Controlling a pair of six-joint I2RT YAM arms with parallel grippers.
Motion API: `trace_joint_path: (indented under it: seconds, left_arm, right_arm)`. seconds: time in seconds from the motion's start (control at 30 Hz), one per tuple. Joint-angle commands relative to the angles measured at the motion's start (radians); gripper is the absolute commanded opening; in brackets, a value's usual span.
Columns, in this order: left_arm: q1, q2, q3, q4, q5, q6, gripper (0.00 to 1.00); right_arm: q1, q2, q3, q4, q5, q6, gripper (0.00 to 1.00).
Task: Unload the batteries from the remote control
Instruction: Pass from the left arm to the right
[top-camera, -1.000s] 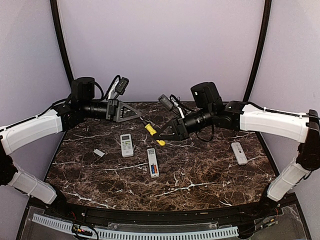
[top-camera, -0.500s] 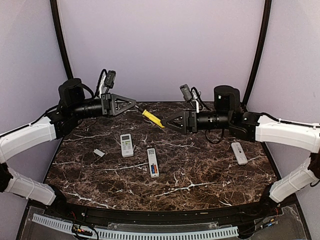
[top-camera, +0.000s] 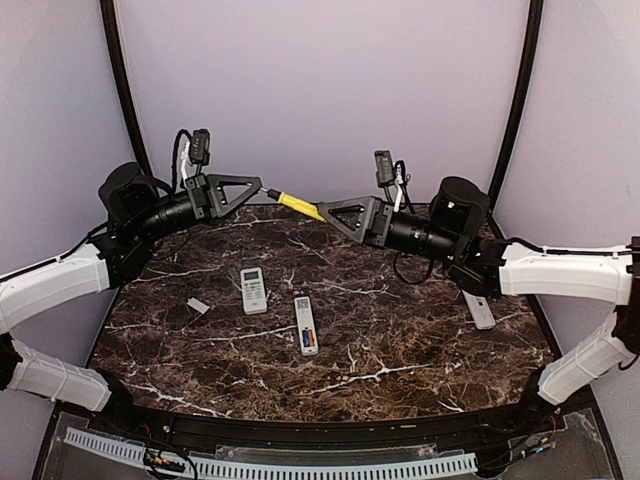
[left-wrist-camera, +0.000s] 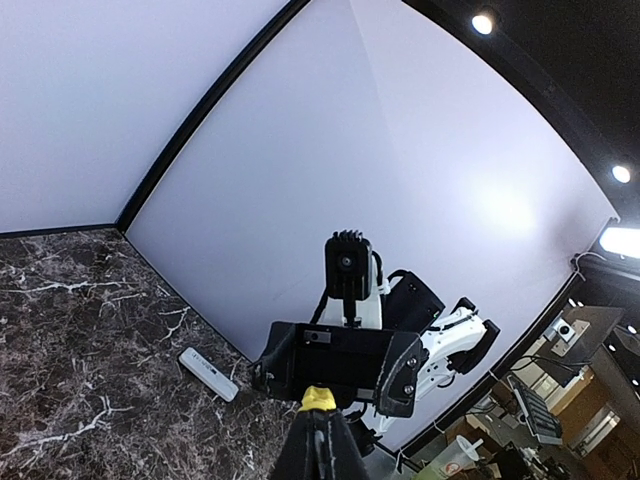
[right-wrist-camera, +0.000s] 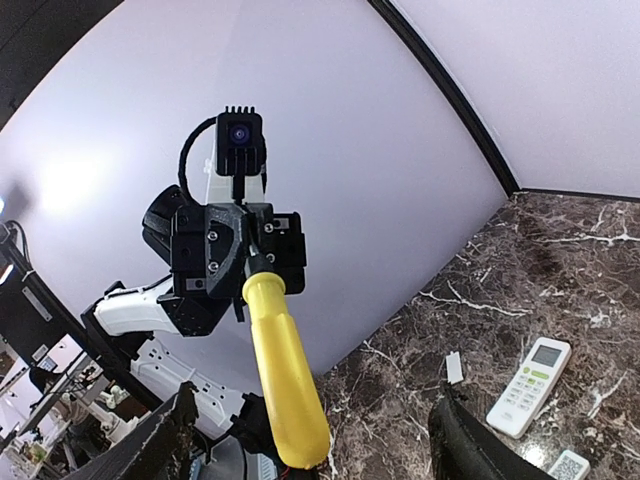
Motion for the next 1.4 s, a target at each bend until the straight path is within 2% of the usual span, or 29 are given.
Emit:
trace_joint_path:
  seconds: [0.0, 0.13, 0.27, 0.9, 1.07, 1.27, 1.37]
  left_arm:
    - [0.003, -0.022, -0.028, 0.103, -0.002, -0.029, 0.0]
    - [0.003, -0.005, -0.029, 0.148, 0.025, -0.042, 0.0]
    - [0.003, 0.013, -0.024, 0.168, 0.047, -0.048, 0.0]
    - [0.003, 0.039, -0.018, 0.184, 0.062, -0.043, 0.0]
    - [0.003, 0.042, -0.016, 0.179, 0.062, -0.042, 0.0]
    - [0.003, 0.041, -0.015, 0.165, 0.065, -0.032, 0.0]
    - [0.003, 0.037, -0.014, 0.131, 0.061, -0.018, 0.0]
  right_arm:
    - [0.013, 0.047, 0.06, 0.096, -0.027, 0.022, 0.76]
    - [0.018, 0.079, 0.077, 0.14, -0.04, 0.036, 0.7]
    - [0.022, 0.105, 0.1, 0.159, -0.042, 0.042, 0.56]
    - [0.038, 0.176, 0.158, 0.203, -0.101, 0.052, 0.33]
    - [0.038, 0.163, 0.157, 0.186, -0.089, 0.036, 0.23]
    - [0.04, 0.148, 0.143, 0.188, -0.063, 0.026, 0.01]
    - [0.04, 0.128, 0.123, 0.186, -0.034, 0.013, 0.0]
